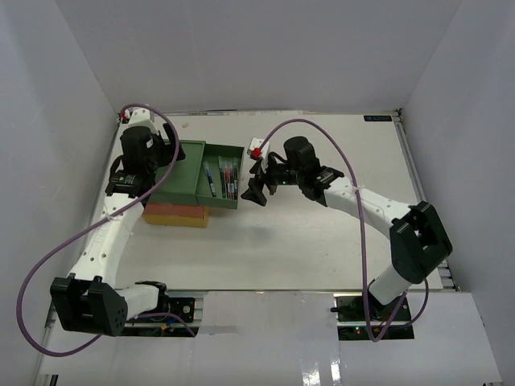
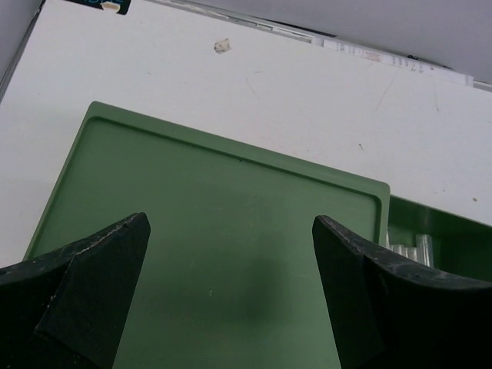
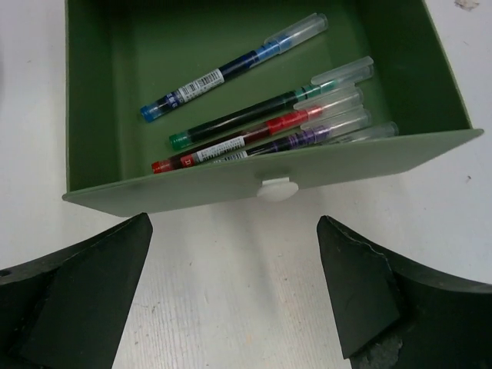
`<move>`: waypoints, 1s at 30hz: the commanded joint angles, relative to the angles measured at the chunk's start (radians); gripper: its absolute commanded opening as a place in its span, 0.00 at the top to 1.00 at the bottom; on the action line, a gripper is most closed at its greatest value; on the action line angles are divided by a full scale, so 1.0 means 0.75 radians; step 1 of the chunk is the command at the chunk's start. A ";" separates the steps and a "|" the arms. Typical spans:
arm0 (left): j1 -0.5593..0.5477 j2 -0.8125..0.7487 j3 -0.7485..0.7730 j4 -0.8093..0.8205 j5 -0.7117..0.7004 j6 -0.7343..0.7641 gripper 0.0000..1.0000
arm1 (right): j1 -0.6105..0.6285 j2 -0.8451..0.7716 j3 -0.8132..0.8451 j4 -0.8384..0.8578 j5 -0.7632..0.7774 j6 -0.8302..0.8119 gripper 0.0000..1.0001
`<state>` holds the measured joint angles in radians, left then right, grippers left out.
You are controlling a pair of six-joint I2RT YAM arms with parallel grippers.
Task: Sort the stationery into containers
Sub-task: Close the drawer in the storage box.
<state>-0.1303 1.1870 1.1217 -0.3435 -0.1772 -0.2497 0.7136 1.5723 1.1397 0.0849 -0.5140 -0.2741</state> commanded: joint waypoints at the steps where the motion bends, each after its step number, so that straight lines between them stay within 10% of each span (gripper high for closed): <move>1: 0.012 -0.045 -0.058 0.076 -0.007 -0.019 0.02 | -0.004 0.057 0.112 0.042 -0.116 -0.025 0.05; 30: 0.014 -0.028 -0.268 0.096 0.277 -0.090 0.02 | 0.112 0.612 0.746 0.007 -0.303 -0.040 0.00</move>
<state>-0.1169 1.1561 0.9615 -0.1532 -0.0383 -0.2794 0.7788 2.0010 1.6360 0.0597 -0.7219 -0.2970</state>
